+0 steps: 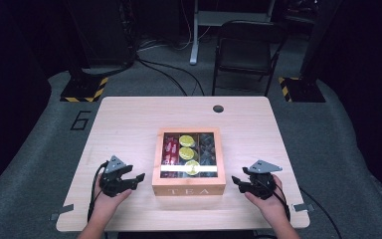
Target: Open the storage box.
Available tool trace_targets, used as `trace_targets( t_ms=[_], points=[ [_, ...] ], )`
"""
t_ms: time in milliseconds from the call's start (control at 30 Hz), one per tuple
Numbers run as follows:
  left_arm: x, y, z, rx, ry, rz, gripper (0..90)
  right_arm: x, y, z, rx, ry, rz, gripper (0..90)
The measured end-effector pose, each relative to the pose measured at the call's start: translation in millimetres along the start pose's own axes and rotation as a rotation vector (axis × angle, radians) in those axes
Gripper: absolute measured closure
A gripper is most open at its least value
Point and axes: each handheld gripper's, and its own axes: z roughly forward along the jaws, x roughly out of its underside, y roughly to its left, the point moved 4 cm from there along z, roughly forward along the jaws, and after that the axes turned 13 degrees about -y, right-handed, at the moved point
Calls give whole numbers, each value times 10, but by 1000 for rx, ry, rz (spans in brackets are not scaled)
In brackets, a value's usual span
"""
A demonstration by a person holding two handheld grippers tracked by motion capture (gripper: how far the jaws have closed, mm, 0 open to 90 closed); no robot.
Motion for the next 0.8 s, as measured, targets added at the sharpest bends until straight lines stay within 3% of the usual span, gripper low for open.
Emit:
trace_targets(
  t_ms=[167,233,433,600,800],
  points=[
    [-15,-38,-14,18,20,-12,388,-59,45,-6,-2,-2,4,432],
    [-25,-74,-15,25,26,4,389,-100,79,-6,-3,-1,1,437],
    [-89,-146,-61,38,7,42,397,-180,127,-25,-11,-15,27,446],
    [-124,-196,-129,39,-8,27,398,-243,175,-100,-29,-55,62,446],
    [-140,-254,-187,42,-21,26,397,-265,255,-215,-15,-101,19,434]
  ],
)
